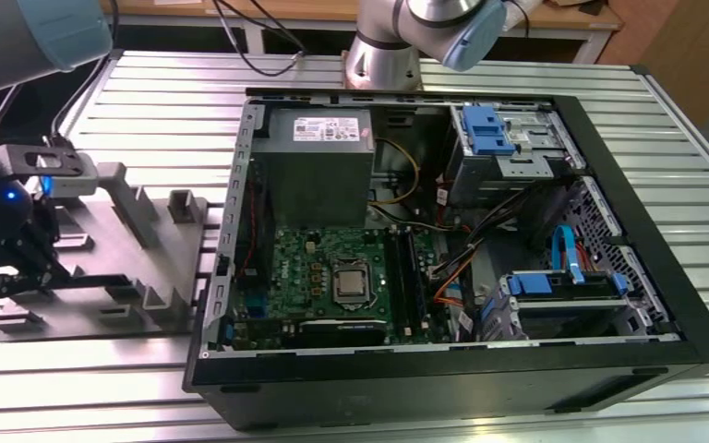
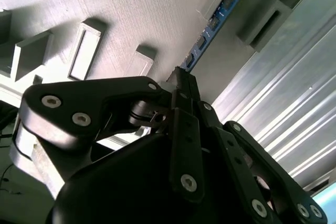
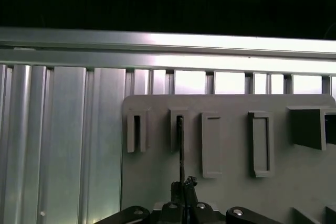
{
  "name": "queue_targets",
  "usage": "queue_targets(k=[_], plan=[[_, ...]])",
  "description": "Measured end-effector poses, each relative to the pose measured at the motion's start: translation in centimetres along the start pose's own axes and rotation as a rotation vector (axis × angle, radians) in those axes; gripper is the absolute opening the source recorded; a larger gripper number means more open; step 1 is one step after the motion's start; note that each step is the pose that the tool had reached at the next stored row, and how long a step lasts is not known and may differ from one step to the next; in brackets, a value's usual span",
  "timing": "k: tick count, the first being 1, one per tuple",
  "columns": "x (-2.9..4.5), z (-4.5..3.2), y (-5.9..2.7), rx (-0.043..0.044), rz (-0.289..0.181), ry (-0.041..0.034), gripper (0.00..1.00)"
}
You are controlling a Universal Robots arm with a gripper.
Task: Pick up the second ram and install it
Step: 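Pick up the second ram and move it above second insertion slot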
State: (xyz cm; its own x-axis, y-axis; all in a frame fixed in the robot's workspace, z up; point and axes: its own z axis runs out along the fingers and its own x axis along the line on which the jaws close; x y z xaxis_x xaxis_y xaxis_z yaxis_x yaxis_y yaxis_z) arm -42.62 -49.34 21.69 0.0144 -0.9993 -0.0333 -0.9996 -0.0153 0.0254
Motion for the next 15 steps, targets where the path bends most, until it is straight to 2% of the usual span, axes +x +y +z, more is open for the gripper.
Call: queue_targets(k=[15], plan=[[-0.13, -3.93, 0.10, 0.0001, 0.000, -0.0001, 0.12]])
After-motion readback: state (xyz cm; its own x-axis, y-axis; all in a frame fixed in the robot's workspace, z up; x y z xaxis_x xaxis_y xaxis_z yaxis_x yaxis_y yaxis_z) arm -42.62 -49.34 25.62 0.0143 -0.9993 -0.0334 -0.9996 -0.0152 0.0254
